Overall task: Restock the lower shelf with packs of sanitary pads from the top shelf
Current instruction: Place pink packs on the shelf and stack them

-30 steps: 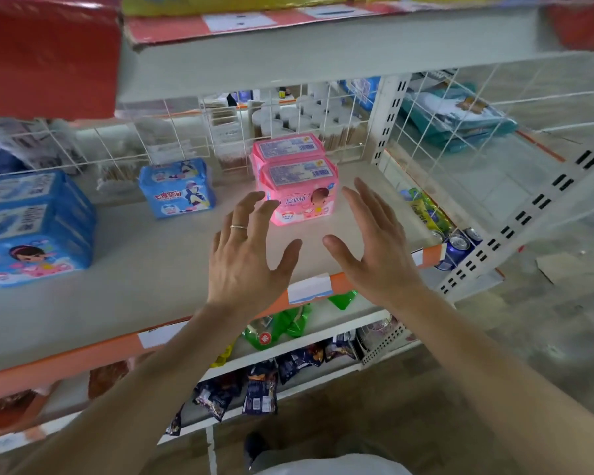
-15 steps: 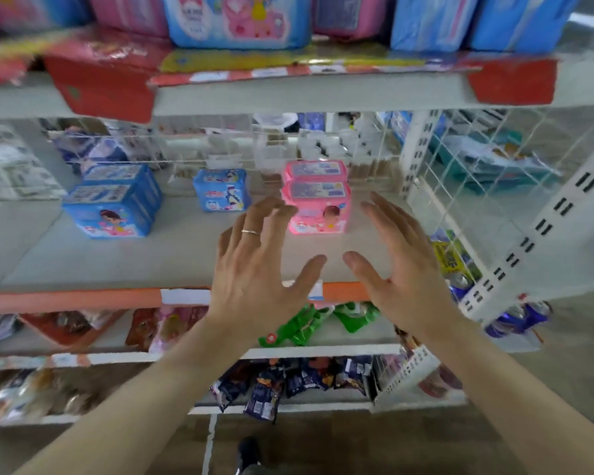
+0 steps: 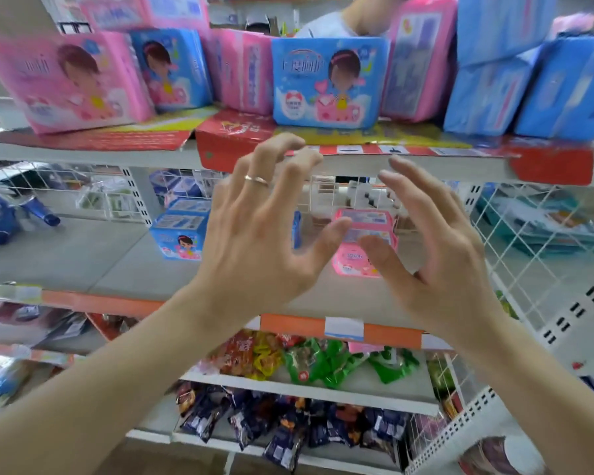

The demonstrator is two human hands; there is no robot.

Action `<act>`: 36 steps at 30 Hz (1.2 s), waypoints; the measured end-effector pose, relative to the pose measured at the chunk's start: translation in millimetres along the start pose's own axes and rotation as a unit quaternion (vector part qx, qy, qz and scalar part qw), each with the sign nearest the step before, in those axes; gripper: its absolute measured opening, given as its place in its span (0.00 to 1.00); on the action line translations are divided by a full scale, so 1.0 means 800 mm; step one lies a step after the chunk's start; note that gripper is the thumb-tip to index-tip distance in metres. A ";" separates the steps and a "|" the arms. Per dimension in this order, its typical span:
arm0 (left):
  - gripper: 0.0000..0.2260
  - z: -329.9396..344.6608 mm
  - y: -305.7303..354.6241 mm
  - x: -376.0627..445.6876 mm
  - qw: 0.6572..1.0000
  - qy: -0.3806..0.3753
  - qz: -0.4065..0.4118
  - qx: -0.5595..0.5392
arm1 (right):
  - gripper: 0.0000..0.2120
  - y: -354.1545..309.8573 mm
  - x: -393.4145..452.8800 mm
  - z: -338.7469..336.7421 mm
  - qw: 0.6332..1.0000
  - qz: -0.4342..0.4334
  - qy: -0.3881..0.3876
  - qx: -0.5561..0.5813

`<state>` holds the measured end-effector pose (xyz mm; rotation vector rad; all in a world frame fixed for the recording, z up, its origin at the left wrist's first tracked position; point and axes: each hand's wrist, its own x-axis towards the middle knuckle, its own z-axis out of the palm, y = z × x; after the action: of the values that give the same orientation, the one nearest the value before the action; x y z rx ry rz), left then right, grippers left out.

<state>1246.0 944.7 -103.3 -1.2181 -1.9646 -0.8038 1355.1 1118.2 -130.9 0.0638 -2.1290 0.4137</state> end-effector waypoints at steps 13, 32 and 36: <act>0.30 -0.010 -0.069 0.109 1.000 -0.015 -0.006 -0.014 | 0.31 0.006 0.127 0.011 0.994 0.053 0.036 -0.089; 0.40 0.051 -0.119 0.200 0.958 -0.130 -0.169 -0.191 | 0.39 0.064 0.213 0.020 0.966 0.231 -0.113 -0.035; 0.34 0.032 -0.086 0.189 0.969 -0.055 -0.152 -0.188 | 0.36 0.060 0.192 -0.005 0.980 0.197 -0.015 0.012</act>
<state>1126.9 1014.3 -7.0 -1.2037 -2.1875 -1.3387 1262.1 1182.2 -16.1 -0.3450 -2.1662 0.6714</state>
